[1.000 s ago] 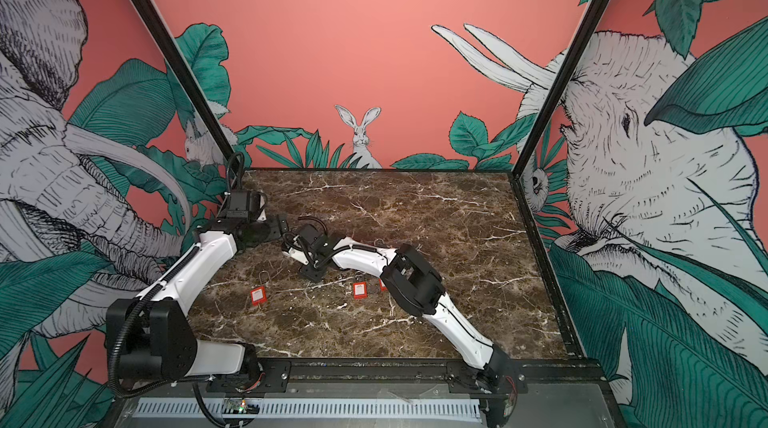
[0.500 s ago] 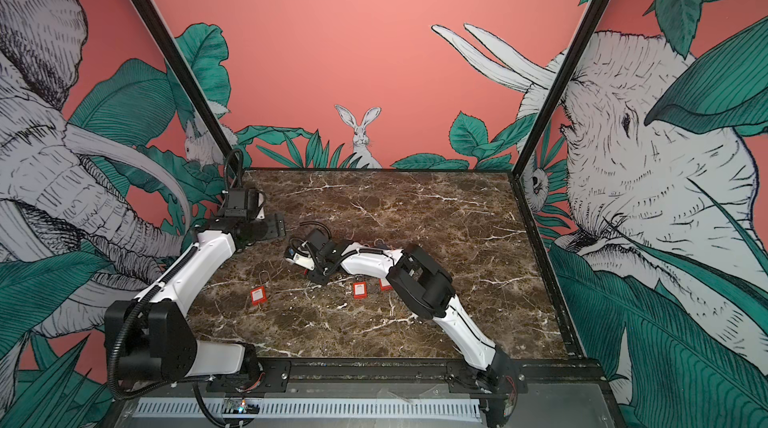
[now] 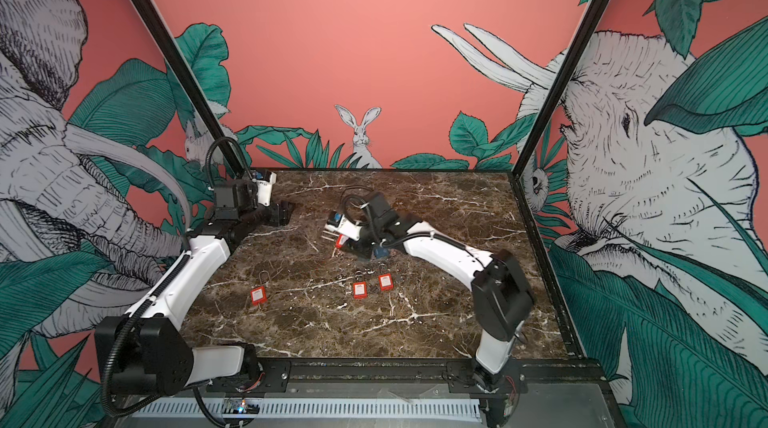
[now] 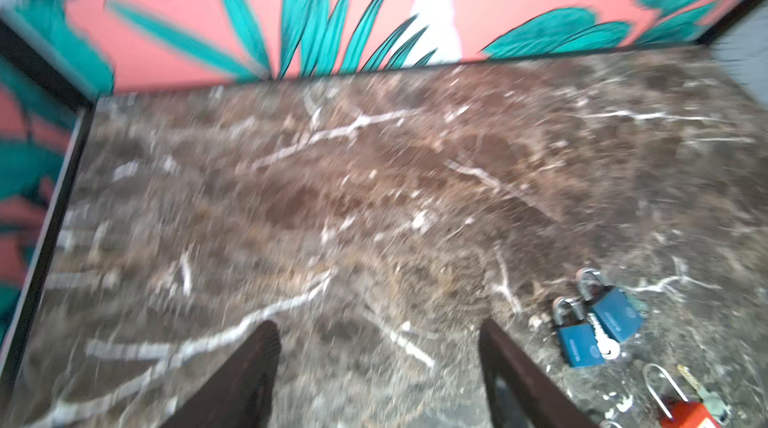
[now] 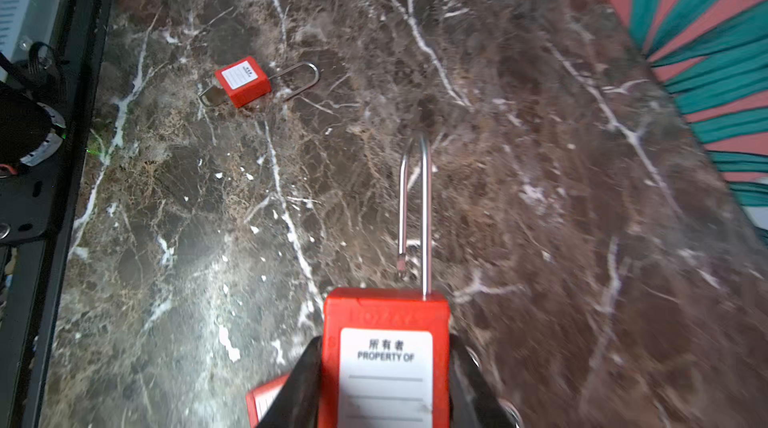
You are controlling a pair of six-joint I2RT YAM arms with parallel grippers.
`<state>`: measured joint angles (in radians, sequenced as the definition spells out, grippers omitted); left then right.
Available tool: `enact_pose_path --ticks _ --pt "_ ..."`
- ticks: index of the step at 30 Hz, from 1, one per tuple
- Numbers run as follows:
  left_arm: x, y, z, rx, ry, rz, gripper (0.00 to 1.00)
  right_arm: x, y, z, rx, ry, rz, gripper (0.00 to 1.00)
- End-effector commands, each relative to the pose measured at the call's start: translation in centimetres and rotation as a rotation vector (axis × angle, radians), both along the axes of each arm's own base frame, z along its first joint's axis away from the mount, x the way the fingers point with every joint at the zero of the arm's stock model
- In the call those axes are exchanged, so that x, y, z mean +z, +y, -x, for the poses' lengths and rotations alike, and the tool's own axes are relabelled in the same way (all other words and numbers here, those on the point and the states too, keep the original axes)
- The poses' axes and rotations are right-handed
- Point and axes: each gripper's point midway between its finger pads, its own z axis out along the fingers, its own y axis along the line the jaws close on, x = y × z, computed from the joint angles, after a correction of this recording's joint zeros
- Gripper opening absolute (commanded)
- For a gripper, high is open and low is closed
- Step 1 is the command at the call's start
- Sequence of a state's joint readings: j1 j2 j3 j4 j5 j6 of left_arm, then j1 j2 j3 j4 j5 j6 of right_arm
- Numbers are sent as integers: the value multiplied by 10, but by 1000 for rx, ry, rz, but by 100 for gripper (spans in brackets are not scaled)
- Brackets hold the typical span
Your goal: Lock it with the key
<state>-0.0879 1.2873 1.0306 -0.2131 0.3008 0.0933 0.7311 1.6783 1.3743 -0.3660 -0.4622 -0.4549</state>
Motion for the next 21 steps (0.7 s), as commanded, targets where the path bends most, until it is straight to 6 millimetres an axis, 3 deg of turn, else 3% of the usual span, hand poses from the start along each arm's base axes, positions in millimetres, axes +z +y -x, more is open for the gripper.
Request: enact_pose_path --ticks 1,2,3,6,11,16,21 --pt "24 -54 27 -392 -225 -81 74 1 -27 25 95 47 30 23" --pt "21 -65 37 -479 -266 -127 73 -3 -35 23 87 63 45 23" --pt "20 -81 53 -597 -318 -155 73 11 -46 25 82 55 31 23" --pt "20 -114 86 -818 -451 -175 70 23 -62 30 82 83 12 23" --pt "22 -139 123 -1092 -512 -76 56 32 -77 33 73 61 26 23" --pt "16 -158 136 -1196 -505 -71 51 37 -79 39 89 53 23 22" --pt "8 -172 130 -1218 -472 -61 43 43 -79 41 102 31 5 22"
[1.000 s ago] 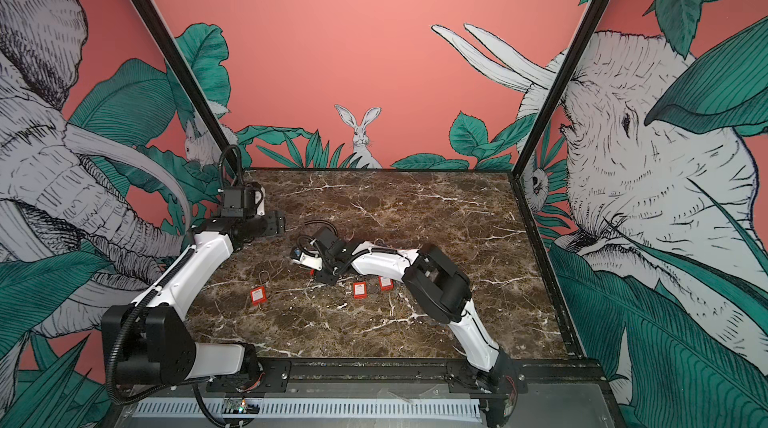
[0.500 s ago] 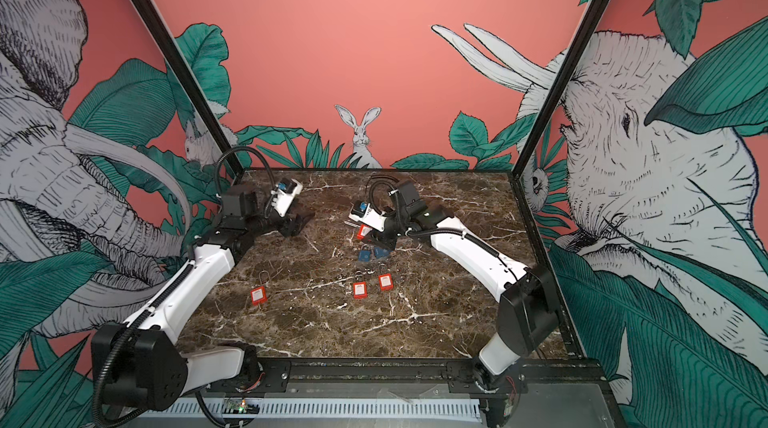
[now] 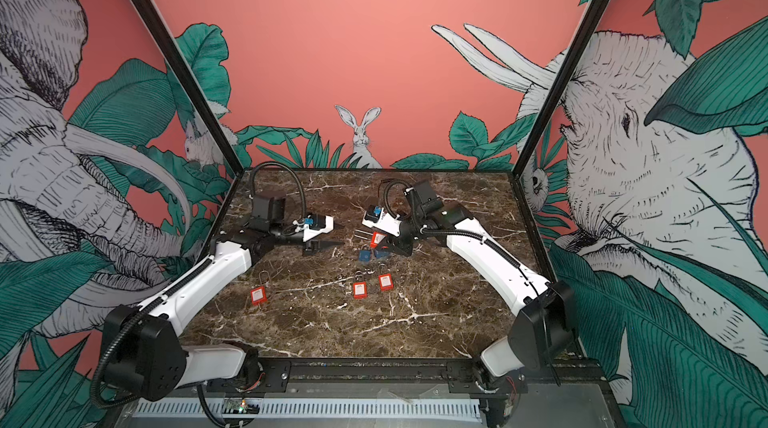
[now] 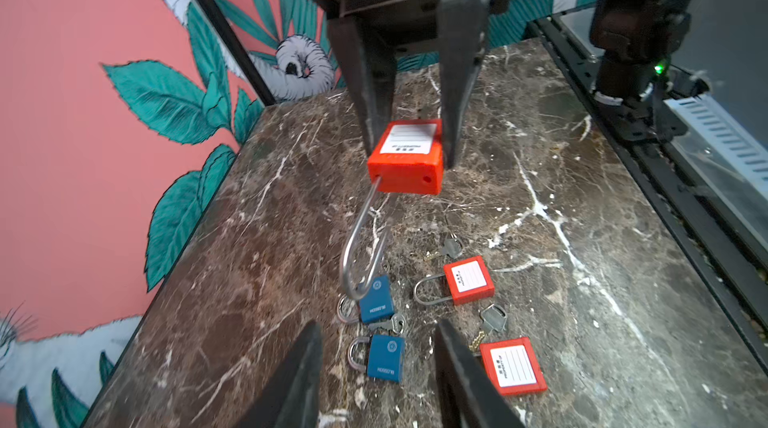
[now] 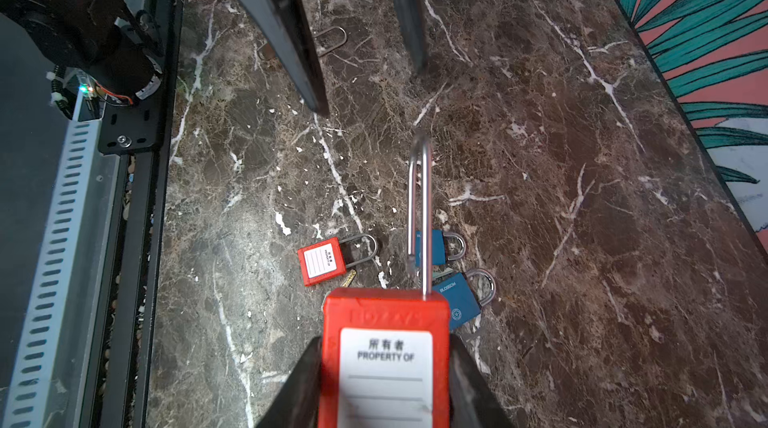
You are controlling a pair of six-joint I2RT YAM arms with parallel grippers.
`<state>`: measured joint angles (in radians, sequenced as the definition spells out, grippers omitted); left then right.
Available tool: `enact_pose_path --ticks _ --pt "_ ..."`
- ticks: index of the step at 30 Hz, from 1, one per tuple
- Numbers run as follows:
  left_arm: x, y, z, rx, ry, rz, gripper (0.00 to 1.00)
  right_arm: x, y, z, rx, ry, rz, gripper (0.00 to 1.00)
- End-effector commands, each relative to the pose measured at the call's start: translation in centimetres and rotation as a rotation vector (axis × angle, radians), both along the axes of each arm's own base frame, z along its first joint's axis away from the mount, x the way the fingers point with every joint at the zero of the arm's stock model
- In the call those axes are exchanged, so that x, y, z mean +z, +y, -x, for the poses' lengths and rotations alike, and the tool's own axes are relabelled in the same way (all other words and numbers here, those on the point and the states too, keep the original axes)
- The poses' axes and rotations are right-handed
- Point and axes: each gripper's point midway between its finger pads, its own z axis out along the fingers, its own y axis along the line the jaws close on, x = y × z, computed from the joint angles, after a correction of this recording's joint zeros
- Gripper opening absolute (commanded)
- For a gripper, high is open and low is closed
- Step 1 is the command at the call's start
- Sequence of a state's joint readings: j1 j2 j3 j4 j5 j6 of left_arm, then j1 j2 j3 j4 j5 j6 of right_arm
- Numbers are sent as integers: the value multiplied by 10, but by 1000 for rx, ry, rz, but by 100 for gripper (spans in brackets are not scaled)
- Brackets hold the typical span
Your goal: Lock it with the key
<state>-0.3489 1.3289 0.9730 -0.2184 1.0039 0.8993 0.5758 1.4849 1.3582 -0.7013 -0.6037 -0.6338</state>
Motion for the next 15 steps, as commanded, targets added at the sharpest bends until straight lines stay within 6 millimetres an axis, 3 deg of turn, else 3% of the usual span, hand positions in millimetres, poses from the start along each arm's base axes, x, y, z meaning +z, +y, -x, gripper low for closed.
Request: enact_pose_path --ticks 1,9,15 --pt "8 -8 3 -57 -20 27 42 13 1 10 47 -26 -41 22" --pt "1 -20 -3 -30 15 14 41 12 2 15 67 -13 -48 21" --pt "1 -19 -3 -11 18 25 45 9 1 16 74 -8 -32 21"
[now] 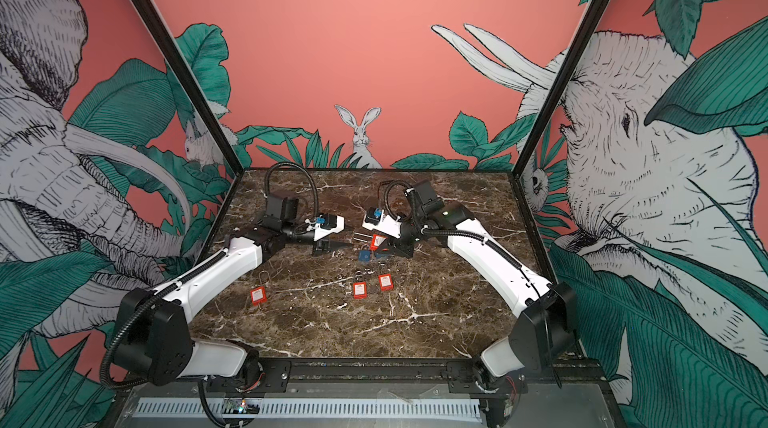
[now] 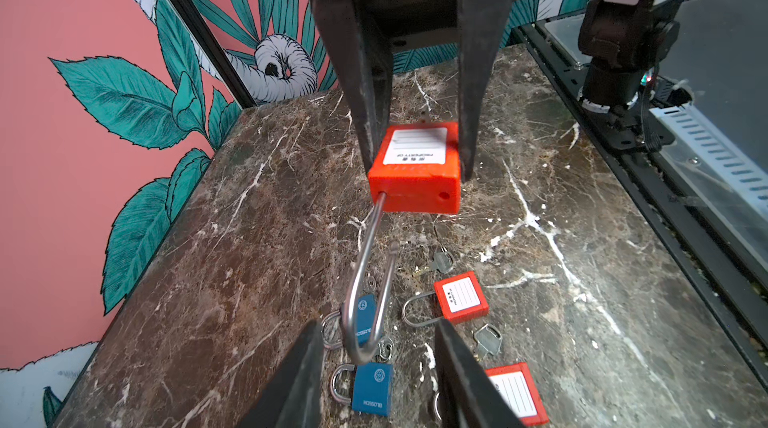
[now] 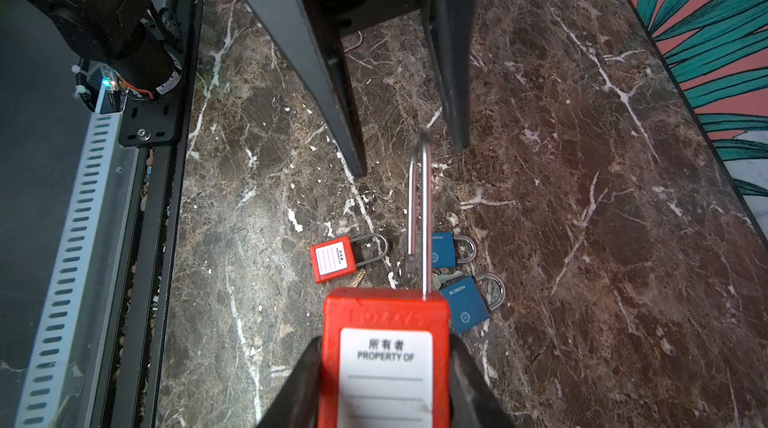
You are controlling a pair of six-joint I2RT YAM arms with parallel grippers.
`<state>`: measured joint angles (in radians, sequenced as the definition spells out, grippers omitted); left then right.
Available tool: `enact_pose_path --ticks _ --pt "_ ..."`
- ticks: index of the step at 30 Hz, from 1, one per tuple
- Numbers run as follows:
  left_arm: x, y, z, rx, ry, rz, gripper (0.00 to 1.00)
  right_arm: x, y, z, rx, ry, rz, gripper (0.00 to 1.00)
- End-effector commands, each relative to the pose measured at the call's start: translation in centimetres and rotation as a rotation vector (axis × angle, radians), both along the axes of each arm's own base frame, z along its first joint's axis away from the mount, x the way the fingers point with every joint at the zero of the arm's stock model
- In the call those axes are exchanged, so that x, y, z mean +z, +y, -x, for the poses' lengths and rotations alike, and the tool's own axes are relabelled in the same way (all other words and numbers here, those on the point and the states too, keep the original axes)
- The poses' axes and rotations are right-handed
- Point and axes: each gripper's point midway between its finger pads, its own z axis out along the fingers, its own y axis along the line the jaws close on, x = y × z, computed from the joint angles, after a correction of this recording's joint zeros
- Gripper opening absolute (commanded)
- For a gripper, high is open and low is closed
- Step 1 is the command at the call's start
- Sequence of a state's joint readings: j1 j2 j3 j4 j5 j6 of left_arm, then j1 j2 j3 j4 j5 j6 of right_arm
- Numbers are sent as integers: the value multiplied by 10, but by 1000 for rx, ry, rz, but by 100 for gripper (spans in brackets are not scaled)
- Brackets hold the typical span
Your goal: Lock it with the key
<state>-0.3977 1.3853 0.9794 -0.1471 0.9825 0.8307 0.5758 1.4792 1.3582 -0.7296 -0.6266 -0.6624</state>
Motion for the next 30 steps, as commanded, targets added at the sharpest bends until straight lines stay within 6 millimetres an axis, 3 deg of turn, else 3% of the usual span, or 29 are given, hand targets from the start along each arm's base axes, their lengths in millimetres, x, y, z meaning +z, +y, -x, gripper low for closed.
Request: enact_pose_path --ticks 1,13,19,21,24,28,30 --pt "10 -3 2 -10 -9 28 43 9 2 8 46 -17 -36 21" --pt "9 -11 13 -104 77 39 4 13 3 2 45 -71 -33 23" --pt "11 -14 18 -138 145 72 0 14 1 -4 31 -115 -23 46" --pt "14 -16 17 -139 168 92 0 14 -3 -5 23 -140 -9 62" --pt "16 -18 14 -126 190 125 0 12 -12 -4 13 -171 31 78" --pt "15 -20 12 -107 223 154 0 14 -28 -4 -25 -195 76 83" --pt "15 -20 12 -106 236 165 0 0 -40 0 -44 -162 109 82"
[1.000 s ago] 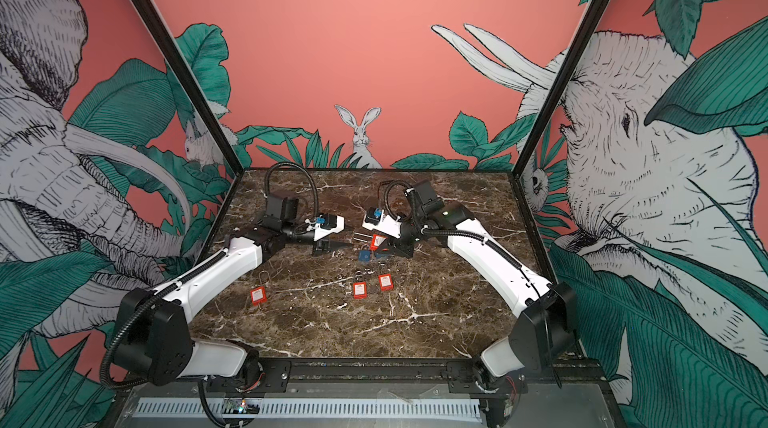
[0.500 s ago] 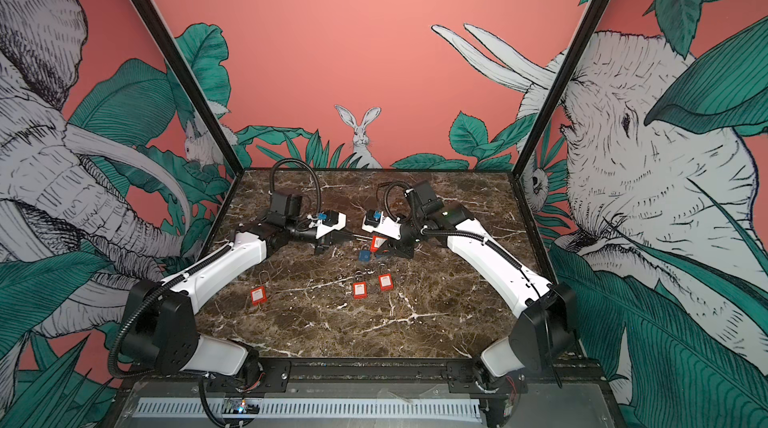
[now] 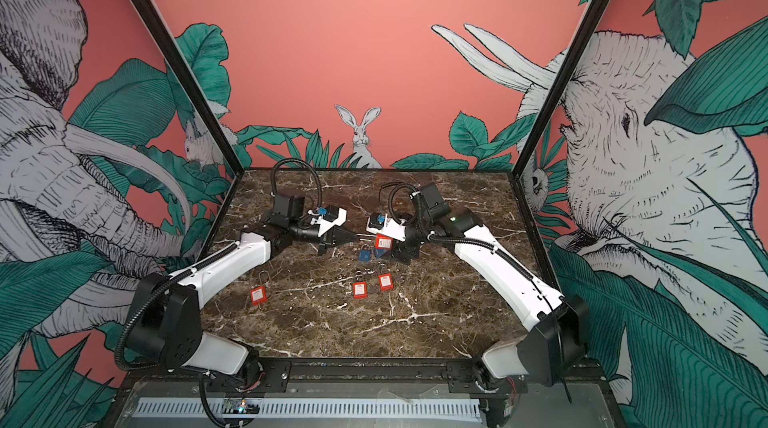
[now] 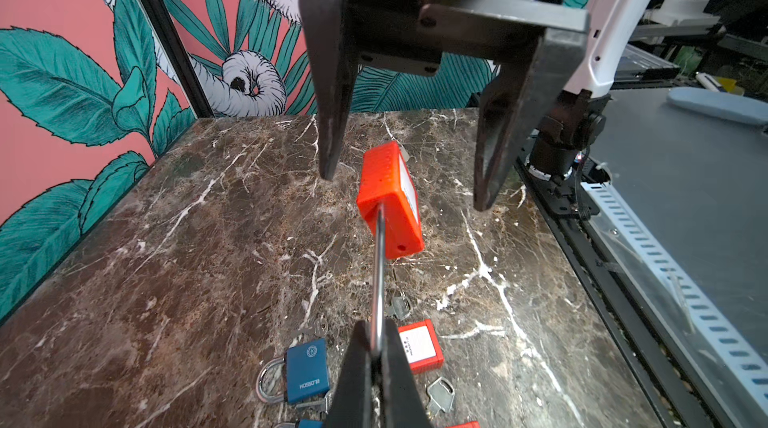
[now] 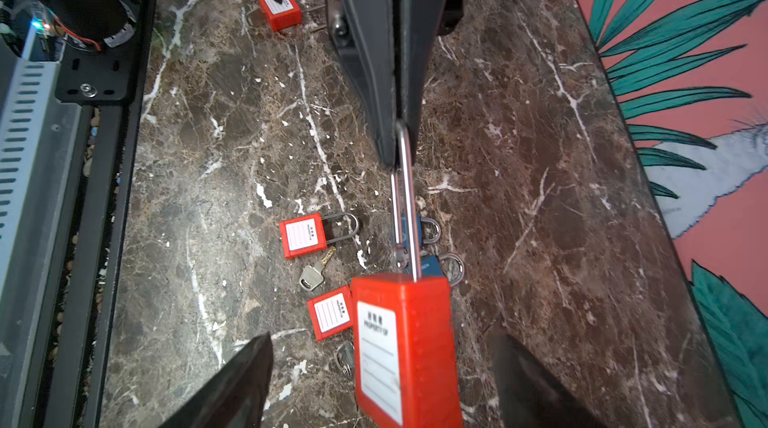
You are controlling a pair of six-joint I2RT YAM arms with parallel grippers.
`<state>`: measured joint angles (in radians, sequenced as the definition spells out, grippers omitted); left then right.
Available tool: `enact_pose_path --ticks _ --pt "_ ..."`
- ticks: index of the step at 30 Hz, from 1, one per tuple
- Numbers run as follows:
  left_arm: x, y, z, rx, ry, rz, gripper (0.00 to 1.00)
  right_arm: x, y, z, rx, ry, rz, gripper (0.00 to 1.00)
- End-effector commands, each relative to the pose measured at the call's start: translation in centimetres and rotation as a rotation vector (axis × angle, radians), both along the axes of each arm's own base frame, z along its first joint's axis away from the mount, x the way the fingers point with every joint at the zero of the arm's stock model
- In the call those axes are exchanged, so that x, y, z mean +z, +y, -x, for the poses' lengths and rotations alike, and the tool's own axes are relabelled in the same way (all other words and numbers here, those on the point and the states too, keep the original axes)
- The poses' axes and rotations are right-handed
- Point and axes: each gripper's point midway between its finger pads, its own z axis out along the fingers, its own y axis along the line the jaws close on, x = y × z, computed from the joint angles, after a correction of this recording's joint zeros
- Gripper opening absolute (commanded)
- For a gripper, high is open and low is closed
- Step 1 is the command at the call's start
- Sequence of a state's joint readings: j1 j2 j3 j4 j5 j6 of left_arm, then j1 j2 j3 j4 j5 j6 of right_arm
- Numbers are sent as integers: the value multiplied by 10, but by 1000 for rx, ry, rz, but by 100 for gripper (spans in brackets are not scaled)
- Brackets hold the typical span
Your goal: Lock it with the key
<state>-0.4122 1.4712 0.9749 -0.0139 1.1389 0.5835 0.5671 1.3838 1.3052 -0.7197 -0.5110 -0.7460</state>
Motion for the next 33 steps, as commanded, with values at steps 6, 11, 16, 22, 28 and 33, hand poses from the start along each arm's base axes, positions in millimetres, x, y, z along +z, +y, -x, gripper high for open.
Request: enact_pose_path --ticks 6,11,16,22,28,33 --pt "17 -6 10 -55 22 82 0 -10 -33 5 -48 39 56 72" --pt "14 -12 18 -86 25 81 0 -12 -26 6 -16 77 41 58" --pt "13 -17 25 -114 19 81 0 -13 -21 5 3 87 24 49" --pt "12 -20 30 -136 7 79 0 -4 -16 4 27 89 2 36" --pt "9 -26 36 -159 4 70 0 -4 -12 8 49 117 -16 22" --pt "10 -31 38 -171 -6 71 0 -3 -9 10 67 138 -28 15"
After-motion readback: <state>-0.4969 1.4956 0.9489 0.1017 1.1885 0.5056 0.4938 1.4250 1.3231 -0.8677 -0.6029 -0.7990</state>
